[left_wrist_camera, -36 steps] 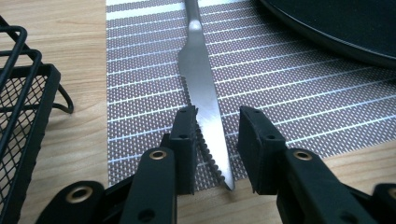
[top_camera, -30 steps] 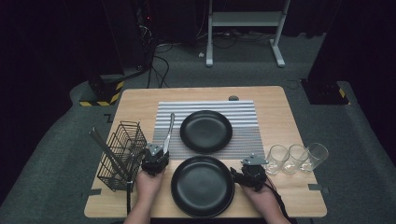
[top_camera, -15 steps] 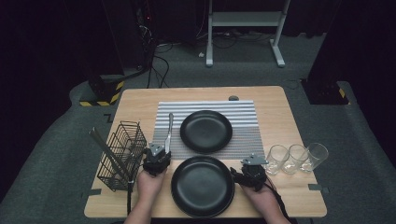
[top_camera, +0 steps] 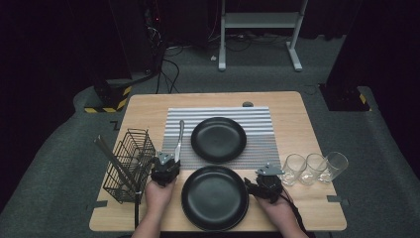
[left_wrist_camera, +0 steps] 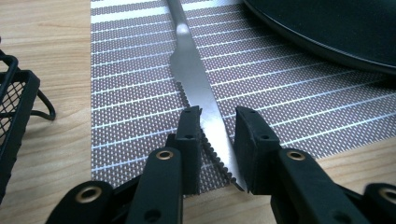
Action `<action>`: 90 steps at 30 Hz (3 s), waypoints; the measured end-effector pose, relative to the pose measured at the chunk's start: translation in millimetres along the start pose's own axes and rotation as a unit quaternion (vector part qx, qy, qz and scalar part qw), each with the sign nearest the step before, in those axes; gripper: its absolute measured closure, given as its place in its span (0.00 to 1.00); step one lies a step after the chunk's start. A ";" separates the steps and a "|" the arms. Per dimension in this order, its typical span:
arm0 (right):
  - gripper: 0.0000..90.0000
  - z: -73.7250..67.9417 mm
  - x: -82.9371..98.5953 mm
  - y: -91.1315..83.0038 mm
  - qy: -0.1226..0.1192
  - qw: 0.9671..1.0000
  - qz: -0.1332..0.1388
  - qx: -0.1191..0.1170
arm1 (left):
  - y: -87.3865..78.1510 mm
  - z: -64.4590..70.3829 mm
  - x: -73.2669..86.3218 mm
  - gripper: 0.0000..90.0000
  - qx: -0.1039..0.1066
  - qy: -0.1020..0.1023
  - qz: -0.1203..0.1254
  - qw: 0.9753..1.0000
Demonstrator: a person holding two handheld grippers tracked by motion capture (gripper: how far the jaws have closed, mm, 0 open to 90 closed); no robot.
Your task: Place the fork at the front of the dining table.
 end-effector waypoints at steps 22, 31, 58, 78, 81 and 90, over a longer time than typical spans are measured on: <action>0.40 0.0 0.0 0.0 0.000 1.000 0.000 0.000 | -2.4 3.2 0.1 0.47 0.011 0.009 0.008 1.000; 0.40 0.0 0.0 0.0 0.000 1.000 0.000 0.000 | -2.2 -3.5 0.5 0.76 0.011 -0.016 0.004 1.000; 0.40 0.1 0.0 0.0 0.000 1.000 0.000 0.000 | 10.9 -7.2 -8.2 0.82 -0.001 -0.032 0.002 0.999; 0.40 0.1 0.0 0.0 0.000 1.000 0.000 0.000 | -1.2 3.2 -8.7 0.63 0.006 0.012 0.050 0.999; 0.40 0.1 0.0 0.0 0.000 1.000 0.000 0.000 | -4.9 4.1 -7.6 0.60 0.021 0.013 0.058 0.998; 0.40 0.1 0.0 -0.1 0.000 1.000 0.000 0.000 | -20.3 9.7 -10.3 0.58 0.042 0.025 0.082 0.995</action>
Point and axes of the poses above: each handheld gripper's, and its own axes: y roughly forward along the jaws, x roughly out of its underside, z roughly to its right, the point moved 7 cm from there along y, roughly forward along the jaws, and after that the axes turned 3 degrees about z, right-handed, at the moved point
